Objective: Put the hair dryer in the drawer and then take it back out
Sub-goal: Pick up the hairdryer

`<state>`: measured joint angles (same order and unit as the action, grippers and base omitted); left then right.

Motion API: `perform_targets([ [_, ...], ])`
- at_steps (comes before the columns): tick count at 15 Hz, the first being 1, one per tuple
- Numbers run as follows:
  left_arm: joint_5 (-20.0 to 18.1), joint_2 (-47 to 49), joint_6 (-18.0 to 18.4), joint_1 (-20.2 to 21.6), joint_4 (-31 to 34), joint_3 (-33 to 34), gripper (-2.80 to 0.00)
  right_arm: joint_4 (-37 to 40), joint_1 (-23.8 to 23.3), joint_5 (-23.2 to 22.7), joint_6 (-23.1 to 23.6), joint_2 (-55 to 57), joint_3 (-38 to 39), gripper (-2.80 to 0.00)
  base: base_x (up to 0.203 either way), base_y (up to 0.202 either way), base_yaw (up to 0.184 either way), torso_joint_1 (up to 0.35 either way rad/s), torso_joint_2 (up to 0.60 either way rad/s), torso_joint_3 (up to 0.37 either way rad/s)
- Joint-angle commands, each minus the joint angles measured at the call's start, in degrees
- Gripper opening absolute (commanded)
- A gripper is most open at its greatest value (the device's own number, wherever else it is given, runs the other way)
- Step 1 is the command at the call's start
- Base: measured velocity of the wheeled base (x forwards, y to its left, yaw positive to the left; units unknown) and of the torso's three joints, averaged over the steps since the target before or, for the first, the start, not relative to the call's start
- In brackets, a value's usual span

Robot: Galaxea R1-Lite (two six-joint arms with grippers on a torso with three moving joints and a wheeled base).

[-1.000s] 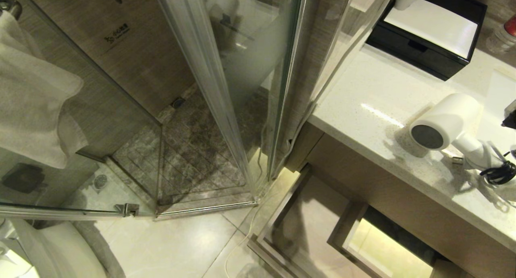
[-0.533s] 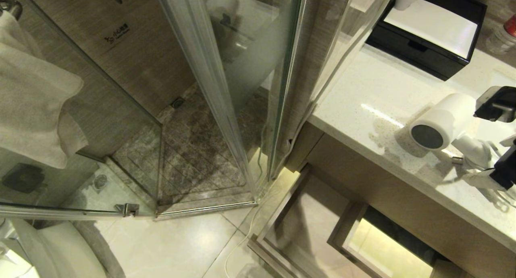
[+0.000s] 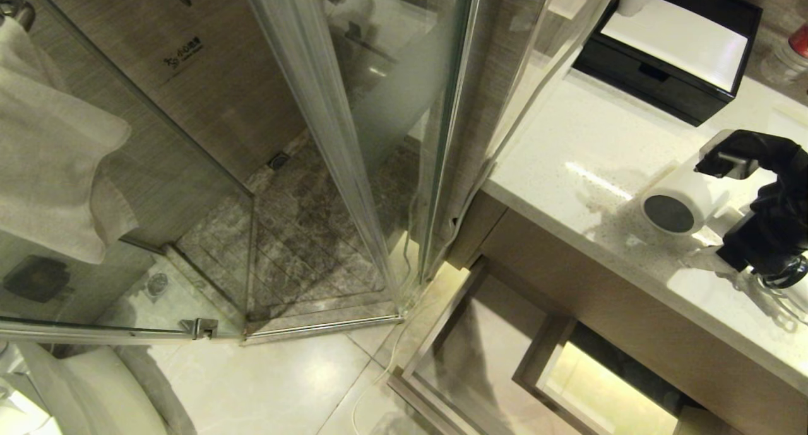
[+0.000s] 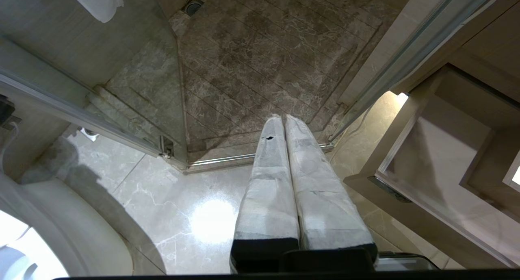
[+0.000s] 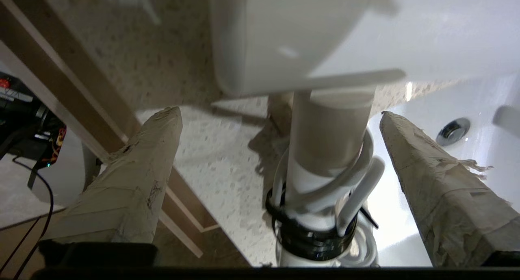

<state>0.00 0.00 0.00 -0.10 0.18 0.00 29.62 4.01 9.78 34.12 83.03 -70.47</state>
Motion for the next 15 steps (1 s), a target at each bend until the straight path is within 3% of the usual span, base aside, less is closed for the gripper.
perform_targets([
  [1, 0.0, 0.0, 0.0, 0.0, 0.0, 0.0, -2.80, -3.4, 0.0, -0.1, 0.4, 2.7, -0.3, 0.00, 0.000, 0.000, 0.000, 0.000, 0.00, 0.000],
  [11, 0.0, 0.0, 0.0, 0.0, 0.0, 0.1, -2.80, -6.3, -0.7, -0.3, 0.6, 4.2, 0.5, 0.00, 0.000, 0.000, 0.000, 0.000, 0.00, 0.000],
  [12, 0.0, 0.0, 0.0, 0.0, 0.0, 0.0, -2.80, -6.3, -0.7, -0.1, 0.6, 4.1, 0.8, -2.80, 0.000, 0.000, 0.000, 0.000, 0.00, 0.000],
  [15, 0.0, 0.0, 0.0, 0.0, 0.0, 0.1, -2.80, -6.8, -0.7, 0.0, 0.6, 3.5, 1.1, -2.80, 0.000, 0.000, 0.000, 0.000, 0.00, 0.000],
])
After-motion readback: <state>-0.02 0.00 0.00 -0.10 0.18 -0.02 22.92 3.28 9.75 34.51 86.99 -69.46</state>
